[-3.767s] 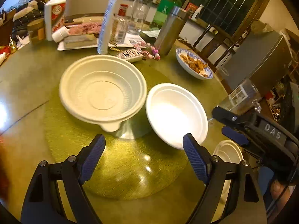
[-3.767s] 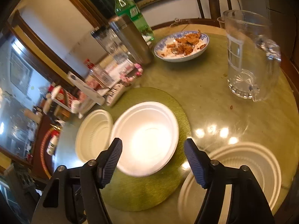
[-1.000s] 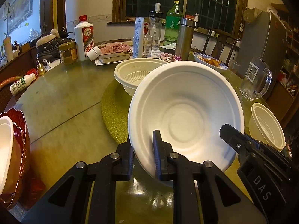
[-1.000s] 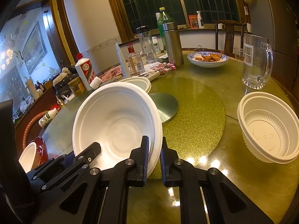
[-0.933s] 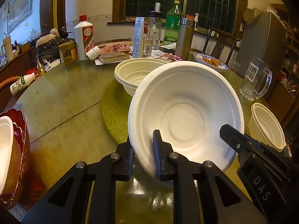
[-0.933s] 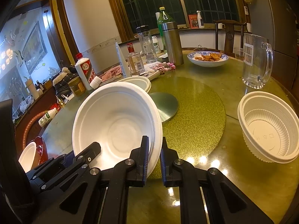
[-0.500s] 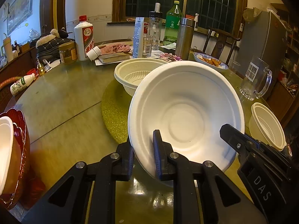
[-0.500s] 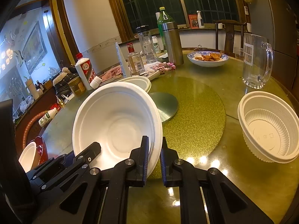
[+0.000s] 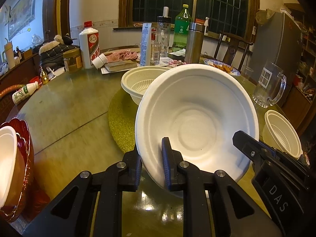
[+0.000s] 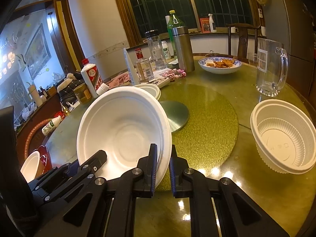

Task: Organize plates and bowls
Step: 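Lift the white bowl tilted up with both grippers and hold it, then carry the white bowl with both grippers and lower it onto the stack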

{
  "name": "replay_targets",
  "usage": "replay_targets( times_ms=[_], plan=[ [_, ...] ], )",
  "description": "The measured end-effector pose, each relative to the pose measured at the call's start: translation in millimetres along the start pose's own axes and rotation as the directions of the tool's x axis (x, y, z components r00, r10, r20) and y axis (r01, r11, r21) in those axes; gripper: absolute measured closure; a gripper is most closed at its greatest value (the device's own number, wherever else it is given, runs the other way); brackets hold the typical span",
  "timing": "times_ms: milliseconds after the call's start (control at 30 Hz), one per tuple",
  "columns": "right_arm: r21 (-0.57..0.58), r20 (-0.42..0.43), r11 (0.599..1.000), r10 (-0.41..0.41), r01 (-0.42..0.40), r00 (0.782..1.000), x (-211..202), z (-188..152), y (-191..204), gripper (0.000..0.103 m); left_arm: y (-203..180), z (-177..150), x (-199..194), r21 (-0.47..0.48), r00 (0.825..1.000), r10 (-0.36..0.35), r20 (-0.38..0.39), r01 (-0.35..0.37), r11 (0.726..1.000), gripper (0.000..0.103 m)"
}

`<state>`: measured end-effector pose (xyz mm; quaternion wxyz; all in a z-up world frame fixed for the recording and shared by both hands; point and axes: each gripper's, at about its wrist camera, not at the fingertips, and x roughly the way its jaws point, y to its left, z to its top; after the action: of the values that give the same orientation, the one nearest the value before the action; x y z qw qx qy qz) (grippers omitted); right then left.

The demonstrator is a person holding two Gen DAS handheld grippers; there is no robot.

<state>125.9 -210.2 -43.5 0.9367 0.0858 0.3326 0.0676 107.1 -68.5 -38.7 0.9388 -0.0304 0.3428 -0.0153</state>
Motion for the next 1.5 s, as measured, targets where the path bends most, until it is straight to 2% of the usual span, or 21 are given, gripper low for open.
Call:
replay_targets(
  times_ms=[200, 500, 833, 1200, 1500],
  plan=[
    [-0.008, 0.026, 1.0, 0.011, -0.01, 1.0, -6, 1, 3, 0.093, 1, 4, -9, -0.002, 0.999, 0.017, 0.035, -0.017, 1.0, 0.086],
    [-0.005, 0.066, 0.997, 0.079, -0.079, 0.995, -23, 8, 14, 0.092, 13, 12, -38, 0.0, 0.994, 0.065, 0.083, -0.066, 0.998, 0.086],
    [-0.089, 0.057, 0.98, 0.182, -0.176, 0.982, -48, 9, 79, 0.092, 69, 13, -90, -0.078, 0.98, 0.143, 0.138, -0.134, 0.988, 0.087],
    [-0.193, 0.033, 0.933, 0.314, -0.302, 0.949, -70, 5, 166, 0.091, 139, -1, -146, -0.183, 0.956, 0.208, 0.206, -0.171, 0.968, 0.087],
    [-0.297, -0.054, 0.878, 0.377, -0.375, 0.925, -71, -7, 230, 0.091, 192, -15, -161, -0.25, 0.947, 0.263, 0.184, -0.213, 0.945, 0.087]
  ],
)
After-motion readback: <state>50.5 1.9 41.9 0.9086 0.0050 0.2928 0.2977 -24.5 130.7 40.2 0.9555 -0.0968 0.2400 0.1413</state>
